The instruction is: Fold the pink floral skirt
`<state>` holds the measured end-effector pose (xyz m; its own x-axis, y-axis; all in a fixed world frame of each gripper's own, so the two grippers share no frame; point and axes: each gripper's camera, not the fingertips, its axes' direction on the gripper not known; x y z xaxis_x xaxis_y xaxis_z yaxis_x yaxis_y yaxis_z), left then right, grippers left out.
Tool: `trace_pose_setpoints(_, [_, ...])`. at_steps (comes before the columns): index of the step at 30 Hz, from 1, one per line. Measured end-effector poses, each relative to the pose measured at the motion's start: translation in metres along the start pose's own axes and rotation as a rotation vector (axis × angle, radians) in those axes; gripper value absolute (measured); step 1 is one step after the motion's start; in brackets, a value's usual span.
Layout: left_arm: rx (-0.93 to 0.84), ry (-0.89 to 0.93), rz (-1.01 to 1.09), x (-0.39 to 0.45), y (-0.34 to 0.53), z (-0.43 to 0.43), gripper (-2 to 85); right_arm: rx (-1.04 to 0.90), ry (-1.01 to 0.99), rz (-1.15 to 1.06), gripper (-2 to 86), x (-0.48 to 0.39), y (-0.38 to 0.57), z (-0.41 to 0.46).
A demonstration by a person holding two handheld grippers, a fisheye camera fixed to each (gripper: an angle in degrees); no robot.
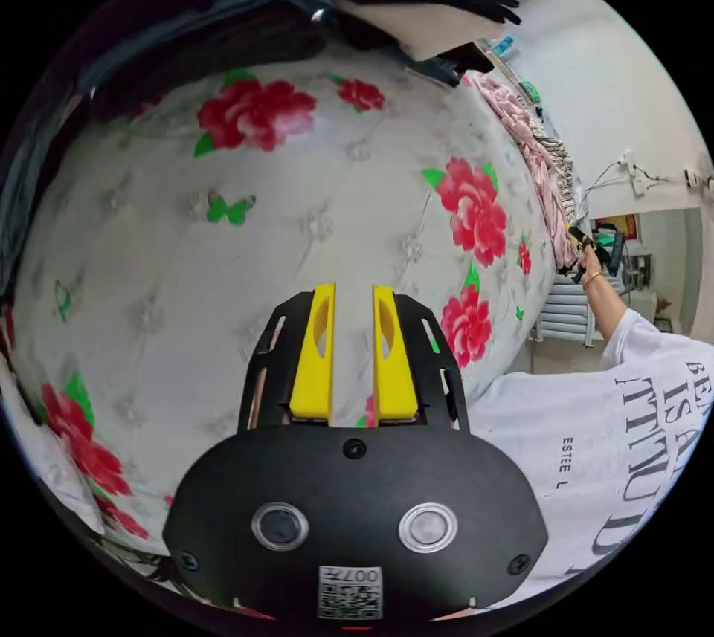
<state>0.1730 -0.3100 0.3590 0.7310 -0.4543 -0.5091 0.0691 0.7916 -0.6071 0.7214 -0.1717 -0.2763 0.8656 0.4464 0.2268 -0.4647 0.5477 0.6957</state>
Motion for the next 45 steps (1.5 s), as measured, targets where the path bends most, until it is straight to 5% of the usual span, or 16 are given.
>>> trace_pose_setpoints(4, [-0.016,0.076,-0.067,0.005,0.030,0.015,7.5,-0.230,-0.127,0.025,4.5,0.022,0.027,0.053])
trace_pose_setpoints(7, [-0.021,0.082,0.002,0.026,0.028,0.011,7.4,-0.152,-0.104,-0.011,1.2,-0.016,0.046,0.050])
trace_pose_setpoints(12, [0.031,0.091,0.107,0.053,0.040,-0.012,7.4,-0.216,-0.565,-0.301,-0.1,-0.130,0.091,0.035])
trace_pose_setpoints(24, [0.290,0.026,-0.049,-0.014,0.196,-0.119,8.4,-0.515,-1.353,-1.433,1.1,-0.443,0.372,-0.139])
trace_pose_setpoints(26, [0.362,-0.051,-0.097,-0.030,0.237,-0.142,8.2,-0.487,-1.289,-1.637,3.0,-0.461,0.415,-0.171])
trace_pose_setpoints(30, [0.379,-0.085,-0.178,-0.052,0.273,-0.150,8.7,-0.366,-1.125,-1.645,5.1,-0.451,0.429,-0.176])
trace_pose_setpoints(38, [0.301,-0.099,-0.235,-0.057,0.248,-0.114,11.1,0.010,-0.615,-0.886,8.3,-0.333,0.259,-0.107])
trace_pose_setpoints(45, [0.326,-0.036,-0.328,-0.024,0.229,-0.102,10.7,-0.045,-0.496,-0.800,9.4,-0.313,0.159,-0.050])
